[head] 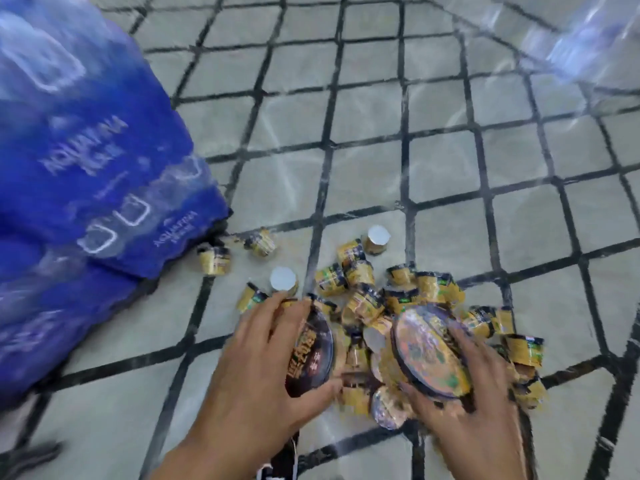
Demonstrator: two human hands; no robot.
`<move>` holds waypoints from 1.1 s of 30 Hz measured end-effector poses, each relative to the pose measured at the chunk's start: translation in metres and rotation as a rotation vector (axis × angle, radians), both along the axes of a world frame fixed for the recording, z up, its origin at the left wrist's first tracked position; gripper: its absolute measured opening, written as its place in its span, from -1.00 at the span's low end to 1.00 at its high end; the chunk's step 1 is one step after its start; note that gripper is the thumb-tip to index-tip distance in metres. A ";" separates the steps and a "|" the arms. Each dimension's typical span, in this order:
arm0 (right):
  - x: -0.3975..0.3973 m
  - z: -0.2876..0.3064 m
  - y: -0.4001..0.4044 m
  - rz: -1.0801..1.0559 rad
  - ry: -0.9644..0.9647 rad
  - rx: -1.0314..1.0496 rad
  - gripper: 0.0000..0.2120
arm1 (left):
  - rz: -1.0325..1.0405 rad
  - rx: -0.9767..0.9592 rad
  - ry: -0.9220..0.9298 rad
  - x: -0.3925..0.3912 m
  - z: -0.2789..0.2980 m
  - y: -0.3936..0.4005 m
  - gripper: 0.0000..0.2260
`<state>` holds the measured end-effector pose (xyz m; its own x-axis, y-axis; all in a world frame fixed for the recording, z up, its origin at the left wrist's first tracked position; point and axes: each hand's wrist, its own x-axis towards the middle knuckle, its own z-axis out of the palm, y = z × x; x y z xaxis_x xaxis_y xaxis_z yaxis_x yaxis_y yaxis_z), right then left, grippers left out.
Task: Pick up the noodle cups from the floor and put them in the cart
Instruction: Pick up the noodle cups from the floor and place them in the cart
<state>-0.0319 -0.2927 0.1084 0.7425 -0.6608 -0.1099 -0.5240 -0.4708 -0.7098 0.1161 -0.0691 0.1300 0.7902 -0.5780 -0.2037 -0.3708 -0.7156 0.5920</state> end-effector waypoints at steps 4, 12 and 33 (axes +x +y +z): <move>0.059 0.074 0.081 0.274 -0.135 -0.076 -0.07 | 0.248 -0.091 -0.176 0.005 0.089 0.108 -0.20; 0.096 0.189 0.286 0.772 -0.322 0.291 -0.66 | 0.773 -0.050 -0.384 -0.120 0.222 0.356 -0.22; -0.006 0.121 0.956 1.462 -0.162 0.051 -0.24 | 1.199 0.332 -0.106 -0.279 0.179 0.959 -0.07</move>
<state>-0.0377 0.6635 0.2298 0.7381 0.6736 0.0383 0.4705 -0.4733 -0.7447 -0.1627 0.8904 0.3088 0.8044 0.5848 -0.1045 0.5833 -0.7442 0.3255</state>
